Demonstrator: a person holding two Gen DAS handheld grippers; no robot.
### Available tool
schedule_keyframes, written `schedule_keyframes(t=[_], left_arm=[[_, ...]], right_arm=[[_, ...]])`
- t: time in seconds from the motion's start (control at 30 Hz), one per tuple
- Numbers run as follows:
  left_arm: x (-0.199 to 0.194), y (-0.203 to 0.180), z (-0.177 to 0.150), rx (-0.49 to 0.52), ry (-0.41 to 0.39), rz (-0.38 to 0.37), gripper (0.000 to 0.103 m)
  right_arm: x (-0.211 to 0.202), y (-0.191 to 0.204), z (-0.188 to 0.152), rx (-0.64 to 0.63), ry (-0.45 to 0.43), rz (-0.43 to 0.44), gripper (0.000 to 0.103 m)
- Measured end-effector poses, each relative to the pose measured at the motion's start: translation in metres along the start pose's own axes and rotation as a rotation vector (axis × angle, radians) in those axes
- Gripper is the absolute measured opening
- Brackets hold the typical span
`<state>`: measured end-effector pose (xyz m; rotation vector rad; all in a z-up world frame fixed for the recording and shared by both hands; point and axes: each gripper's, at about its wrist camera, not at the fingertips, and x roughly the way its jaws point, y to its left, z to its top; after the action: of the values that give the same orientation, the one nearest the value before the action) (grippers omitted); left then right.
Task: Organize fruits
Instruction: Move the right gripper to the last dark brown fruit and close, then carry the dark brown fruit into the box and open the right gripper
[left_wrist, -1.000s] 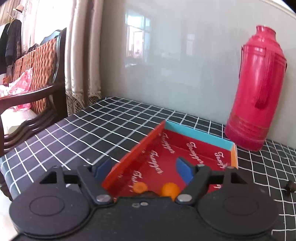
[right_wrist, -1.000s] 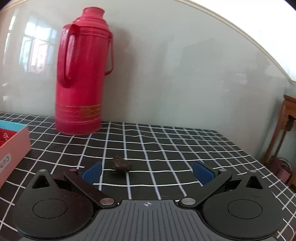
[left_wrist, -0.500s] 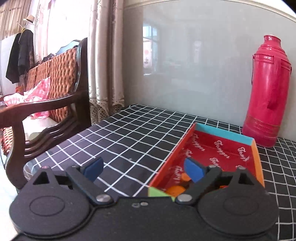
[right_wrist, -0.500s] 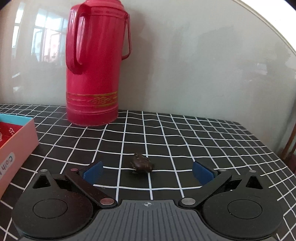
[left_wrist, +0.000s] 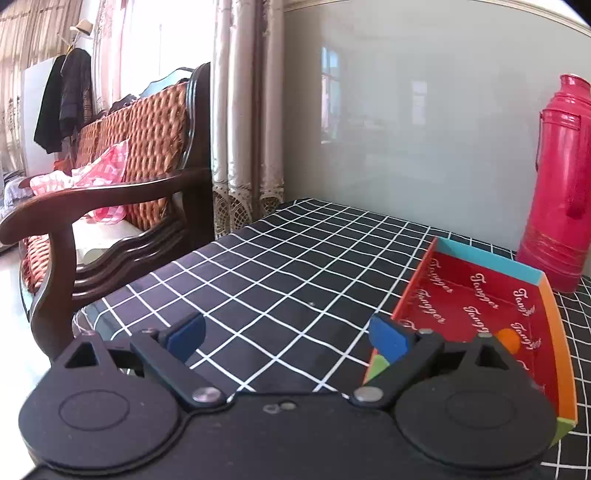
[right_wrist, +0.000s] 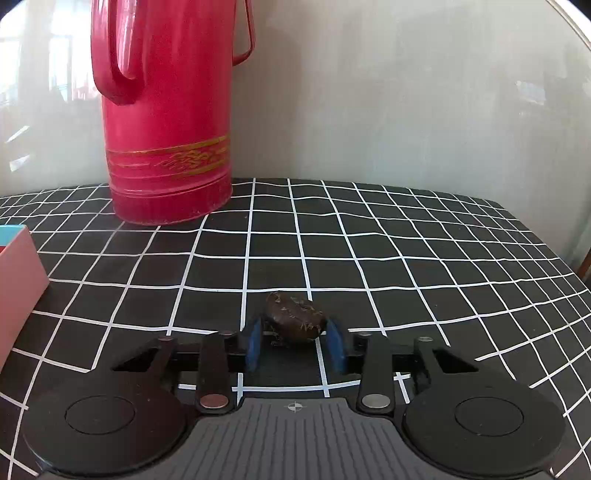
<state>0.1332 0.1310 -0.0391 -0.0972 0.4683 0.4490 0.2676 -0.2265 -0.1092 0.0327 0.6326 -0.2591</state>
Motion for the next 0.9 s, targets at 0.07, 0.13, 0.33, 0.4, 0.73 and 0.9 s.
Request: schedule_keyframes(t=[0.07,0.13,0.33,0.4,0.73,0.9], left_arm=[[0.002,0.002,-0.001,-0.006,0.008,0.004,0.089],[0.003,0.004,-0.001,-0.015,0.016,0.005,0.089],[0.002,0.008,-0.002,-0.029,0.011,0.021,0.090],[0.002,0.010,-0.003,-0.028,0.008,0.024,0.090],[0.005,0.025,-0.008,-0.045,0.029,0.061,0.090],[0.005,0.033,-0.008,-0.049,0.034,0.074,0.091]], right_arm=[[-0.001,0.000,-0.001,0.003,-0.005,-0.001,0.036],[-0.002,0.004,-0.001,0.002,-0.007,0.018,0.036],[-0.028,0.019,-0.003,-0.001,-0.085,0.110,0.036],[-0.042,0.028,-0.004,-0.011,-0.130,0.158,0.036],[-0.106,0.081,-0.010,-0.106,-0.282,0.500,0.036],[-0.124,0.116,-0.024,-0.222,-0.277,0.630,0.036]])
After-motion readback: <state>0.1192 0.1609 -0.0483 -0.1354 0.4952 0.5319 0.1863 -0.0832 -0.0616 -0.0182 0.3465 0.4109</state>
